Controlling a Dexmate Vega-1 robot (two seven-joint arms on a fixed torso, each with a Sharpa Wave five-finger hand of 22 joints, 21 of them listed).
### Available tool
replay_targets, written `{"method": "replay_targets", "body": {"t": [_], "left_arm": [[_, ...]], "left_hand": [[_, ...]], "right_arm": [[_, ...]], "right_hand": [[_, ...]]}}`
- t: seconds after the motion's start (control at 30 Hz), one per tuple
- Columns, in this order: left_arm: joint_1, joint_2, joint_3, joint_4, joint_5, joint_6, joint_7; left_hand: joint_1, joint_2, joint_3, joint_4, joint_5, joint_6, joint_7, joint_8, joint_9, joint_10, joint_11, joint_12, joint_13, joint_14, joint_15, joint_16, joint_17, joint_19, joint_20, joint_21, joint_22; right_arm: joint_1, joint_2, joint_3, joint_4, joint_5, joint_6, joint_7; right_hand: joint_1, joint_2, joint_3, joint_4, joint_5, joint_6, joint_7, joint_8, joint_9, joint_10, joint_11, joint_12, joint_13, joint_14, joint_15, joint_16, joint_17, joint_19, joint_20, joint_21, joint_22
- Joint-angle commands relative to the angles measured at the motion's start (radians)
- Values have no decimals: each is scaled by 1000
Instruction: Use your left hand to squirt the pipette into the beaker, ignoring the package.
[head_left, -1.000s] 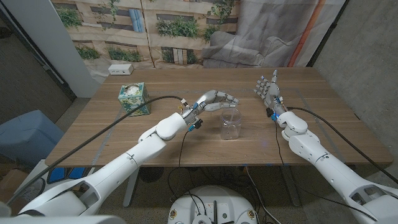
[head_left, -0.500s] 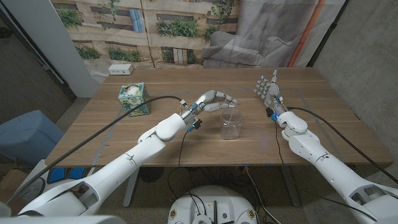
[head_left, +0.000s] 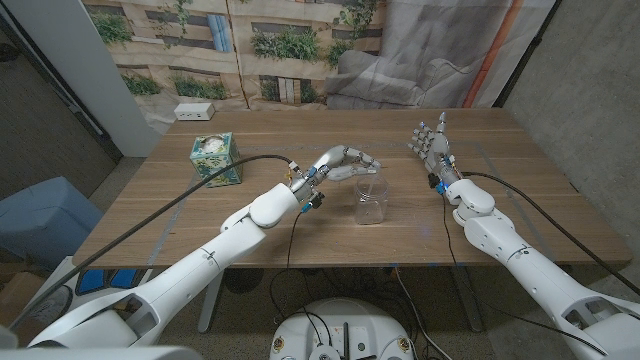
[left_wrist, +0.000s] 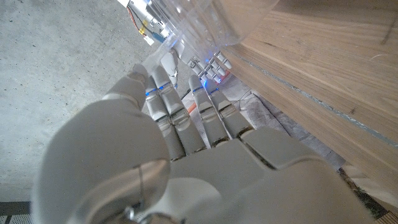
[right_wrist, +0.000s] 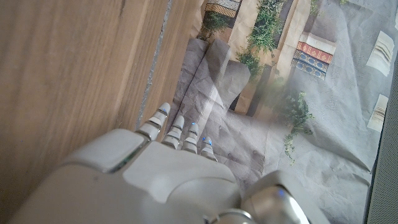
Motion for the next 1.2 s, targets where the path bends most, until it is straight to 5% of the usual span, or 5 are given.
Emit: {"method": "replay_targets", "body": {"t": [0.03, 1.2], "left_arm": [[5, 0, -4, 1, 4, -9, 5], [14, -7, -12, 19, 42, -57, 42]], "left_hand": [[15, 3, 7, 0, -2, 11, -2, 8, 1, 15, 0, 7, 2, 17, -155, 8, 4, 14, -14, 5, 4], [80, 12, -5, 4, -14, 67, -4, 17, 2, 91, -1, 17, 4, 46, -169, 6, 8, 28, -27, 14, 8]], "right_arm": [[0, 0, 0, 1, 0, 1, 0], [0, 0, 0, 0, 0, 1, 0]], "right_hand": [[0, 59, -8, -1, 4, 2, -9, 4, 2, -3, -7, 3, 3, -9, -83, 6, 4, 5, 3, -1, 5], [0, 59, -8, -1, 4, 0, -9, 3, 2, -4, -3, 1, 2, -10, -83, 5, 4, 7, 2, -1, 5]]}}
